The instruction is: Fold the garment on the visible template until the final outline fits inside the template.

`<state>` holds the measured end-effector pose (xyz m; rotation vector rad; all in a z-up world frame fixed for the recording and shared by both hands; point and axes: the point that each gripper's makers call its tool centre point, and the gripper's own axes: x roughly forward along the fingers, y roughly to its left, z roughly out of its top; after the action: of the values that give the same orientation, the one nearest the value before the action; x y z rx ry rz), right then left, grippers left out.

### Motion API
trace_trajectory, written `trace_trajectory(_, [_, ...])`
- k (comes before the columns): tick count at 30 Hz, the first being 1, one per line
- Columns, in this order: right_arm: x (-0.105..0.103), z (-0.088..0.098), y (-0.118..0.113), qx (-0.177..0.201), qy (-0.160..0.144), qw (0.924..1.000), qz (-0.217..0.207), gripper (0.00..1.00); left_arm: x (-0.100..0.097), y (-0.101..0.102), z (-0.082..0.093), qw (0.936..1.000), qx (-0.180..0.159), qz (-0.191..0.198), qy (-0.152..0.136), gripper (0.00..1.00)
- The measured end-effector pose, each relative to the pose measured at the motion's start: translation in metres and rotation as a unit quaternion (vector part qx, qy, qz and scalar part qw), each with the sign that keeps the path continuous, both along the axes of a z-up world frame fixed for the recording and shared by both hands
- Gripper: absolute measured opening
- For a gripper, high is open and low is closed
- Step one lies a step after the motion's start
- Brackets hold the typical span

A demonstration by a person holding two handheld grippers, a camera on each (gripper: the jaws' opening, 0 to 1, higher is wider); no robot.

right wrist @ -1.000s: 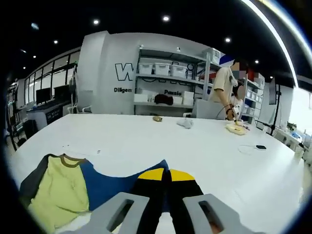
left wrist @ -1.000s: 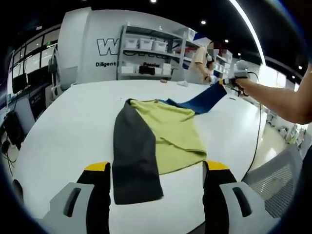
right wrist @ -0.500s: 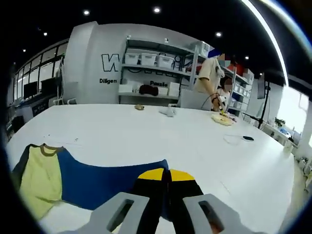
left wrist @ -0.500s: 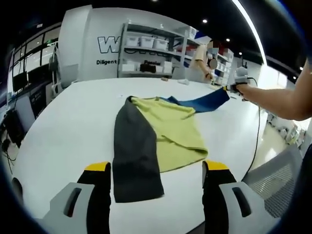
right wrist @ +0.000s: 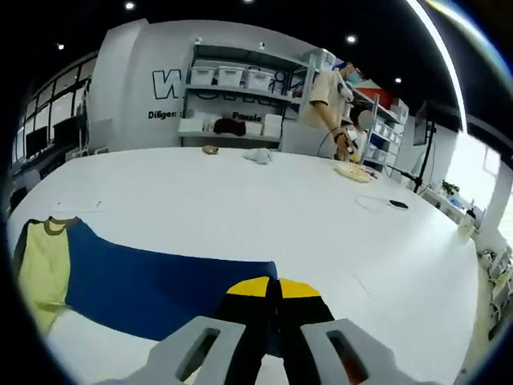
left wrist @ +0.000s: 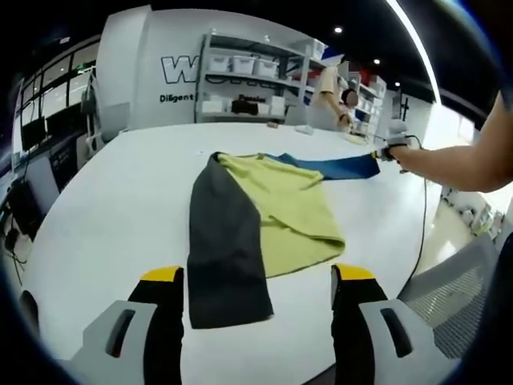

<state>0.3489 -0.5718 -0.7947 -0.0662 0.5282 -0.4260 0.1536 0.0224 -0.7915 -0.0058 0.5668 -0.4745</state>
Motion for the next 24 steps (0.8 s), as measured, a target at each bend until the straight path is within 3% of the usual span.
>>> trace_trajectory(8, [-0.006,-0.036,-0.024,0.016,0.043,0.9986,-0.026,0.00,-0.001,-0.001,-0.004,1.0000,0.002,-0.001,0.008,0.69])
trace_trajectory(24, [-0.018,-0.075,-0.024,0.039,0.080,0.9957,-0.024,0.00,-0.003,0.000,-0.008,0.9999,0.008,-0.001,0.015,0.68])
